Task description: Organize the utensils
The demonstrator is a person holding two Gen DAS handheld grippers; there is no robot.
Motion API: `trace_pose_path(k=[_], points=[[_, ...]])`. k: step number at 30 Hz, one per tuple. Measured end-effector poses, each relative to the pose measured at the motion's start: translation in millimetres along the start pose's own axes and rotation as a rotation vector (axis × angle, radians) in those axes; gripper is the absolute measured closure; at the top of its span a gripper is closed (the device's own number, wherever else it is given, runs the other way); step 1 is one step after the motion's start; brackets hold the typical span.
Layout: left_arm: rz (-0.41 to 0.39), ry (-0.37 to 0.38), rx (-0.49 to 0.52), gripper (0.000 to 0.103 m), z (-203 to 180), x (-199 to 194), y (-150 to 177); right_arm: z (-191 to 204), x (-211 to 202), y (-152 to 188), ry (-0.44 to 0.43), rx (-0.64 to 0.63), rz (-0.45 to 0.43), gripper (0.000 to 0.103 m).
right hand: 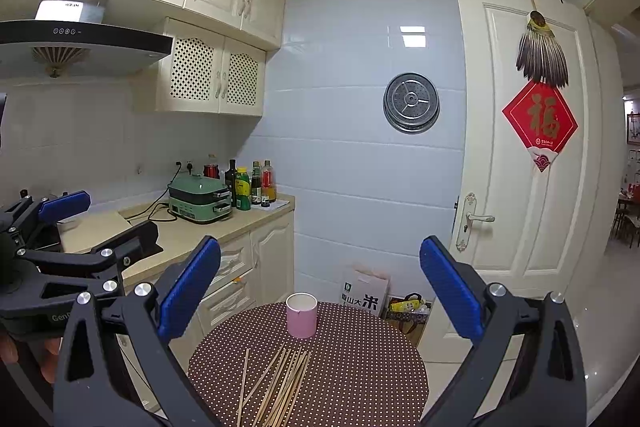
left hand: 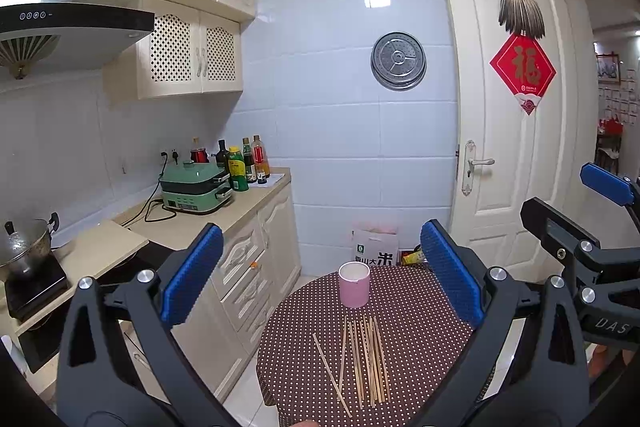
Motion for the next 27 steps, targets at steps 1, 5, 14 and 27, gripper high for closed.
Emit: trace_pose_path(k=[1, 5, 14, 27], points=[[0.001, -0.001, 0.0, 0.006, -1, 0, -1, 0, 0, 0, 0.0, 0.001, 0.0, 0.007], [0.0, -0.003, 0.002, 0.006, -1, 1, -3, -1, 1, 0, 0.0, 0.003, -0.002, 0.007], [0.001, -0.015, 0.008, 0.006, -3, 7, -3, -3, 5, 0, -0.004, 0.007, 0.003, 0.007], [0.012, -0.016, 0.004, 0.006, -2, 15, -1, -4, 13, 1, -0.009, 0.008, 0.009, 0.007]])
Point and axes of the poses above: each gripper's, at about its wrist camera, not at the fingertips, and x roughly the way its jaws point, z to its left, y to its underside, the point moved 9 cm from there along x, roughly the way its jaws point, and after that the axes turned 7 degrees about z, right-handed, at the moved point
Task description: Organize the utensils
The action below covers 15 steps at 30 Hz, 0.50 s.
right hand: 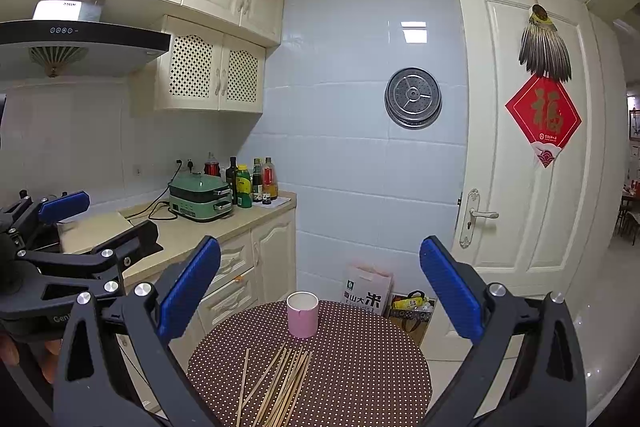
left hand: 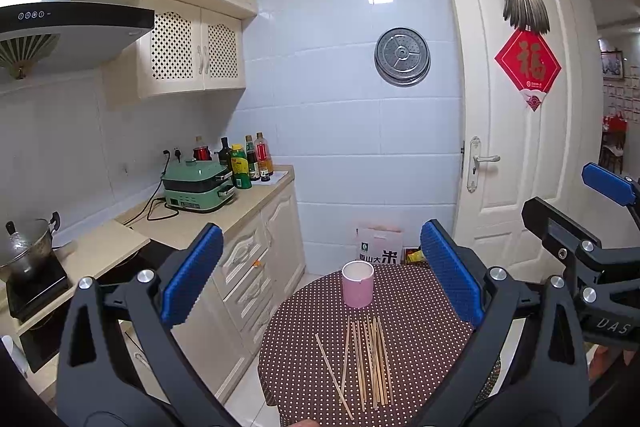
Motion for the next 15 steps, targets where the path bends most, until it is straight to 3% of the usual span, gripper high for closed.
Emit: trace_pose_path(k=[15], points=[[0.037, 0.005, 0.002, 0.006, 8, 27, 7, 4, 24, 5, 0.01, 0.01, 0.024, 0.007]])
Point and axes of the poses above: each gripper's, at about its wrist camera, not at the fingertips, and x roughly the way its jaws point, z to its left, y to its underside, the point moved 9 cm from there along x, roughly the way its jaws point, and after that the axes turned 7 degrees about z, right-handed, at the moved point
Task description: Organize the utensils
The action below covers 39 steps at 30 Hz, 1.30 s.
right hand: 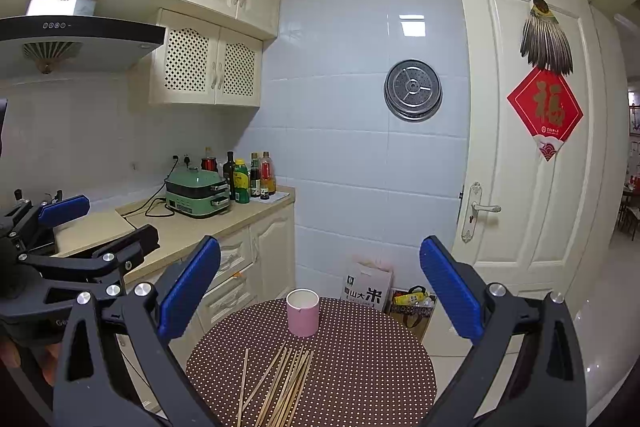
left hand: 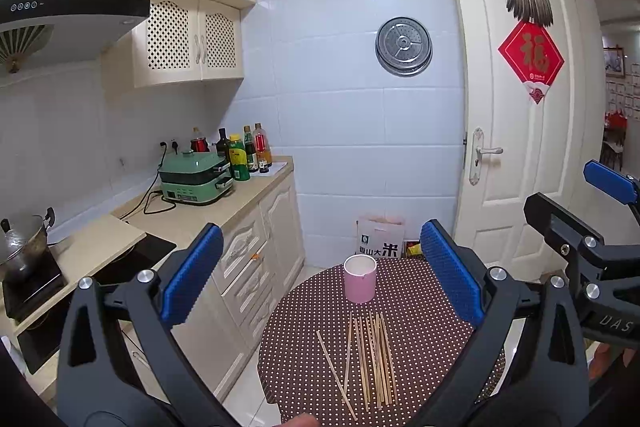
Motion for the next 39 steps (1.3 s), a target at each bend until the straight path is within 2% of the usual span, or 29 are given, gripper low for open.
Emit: trace_pose_path(k=[11, 17, 25, 30, 34, 39], points=[[0.05, 0.023, 0.013, 0.006, 9, 44, 4, 8, 39, 6, 0.011, 0.016, 0.049, 0.007], [0.093, 0.053, 0.018, 0.006, 18, 79, 8, 19, 70, 10, 0.001, 0.01, 0.101, 0.007], [0.144, 0.121, 0.05, 0.006, 25, 127, 16, 25, 104, 21, 0.046, 0.038, 0.166, 0.007], [0.234, 0.203, 0.047, 0.006, 30, 163, 36, 31, 127, 37, 0.06, 0.057, 0.241, 0.007], [0.344, 0.277, -0.029, 0.006, 37, 196, 60, 36, 145, 58, 0.056, 0.063, 0.32, 0.008], [0.488, 0.322, -0.103, 0.006, 43, 236, 102, 34, 169, 96, 0.05, 0.084, 0.453, 0.022]])
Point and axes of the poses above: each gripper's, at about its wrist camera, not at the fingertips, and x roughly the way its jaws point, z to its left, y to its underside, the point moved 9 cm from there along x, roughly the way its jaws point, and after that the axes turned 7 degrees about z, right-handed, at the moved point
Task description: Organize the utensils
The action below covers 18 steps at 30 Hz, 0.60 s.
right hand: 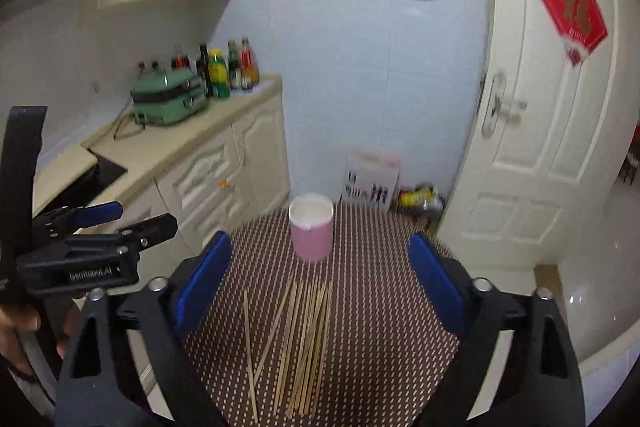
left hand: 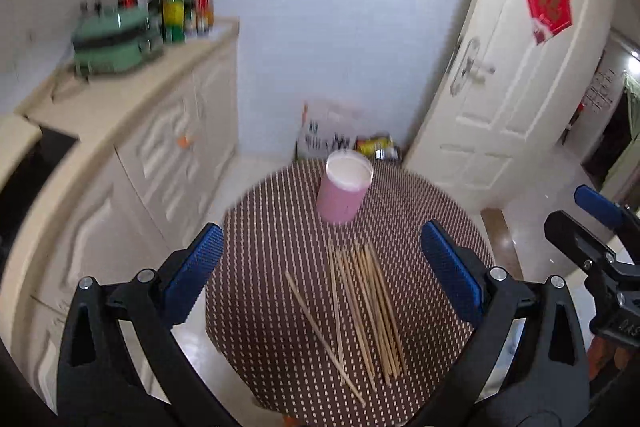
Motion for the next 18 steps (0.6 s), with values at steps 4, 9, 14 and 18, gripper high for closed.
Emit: trace_pose_path(k=[4, 9, 14, 18], points=[[0.12, 0.023, -0.055, 0.007, 16, 48, 22, -1, 29, 20, -0.016, 0.013, 0.105, 0.031], [0.309, 0.008, -0.11, 0.017, 37, 119, 60, -9, 69, 48, -0.031, 0.033, 0.231, 0.042], [0.425, -0.013, -0.124, 0.024, 44, 169, 87, -18, 115, 74, -0.052, 0.063, 0.362, 0.046], [0.511, -0.028, -0.143, 0.038, 49, 203, 103, -27, 153, 91, -0.086, 0.104, 0.476, 0.057]])
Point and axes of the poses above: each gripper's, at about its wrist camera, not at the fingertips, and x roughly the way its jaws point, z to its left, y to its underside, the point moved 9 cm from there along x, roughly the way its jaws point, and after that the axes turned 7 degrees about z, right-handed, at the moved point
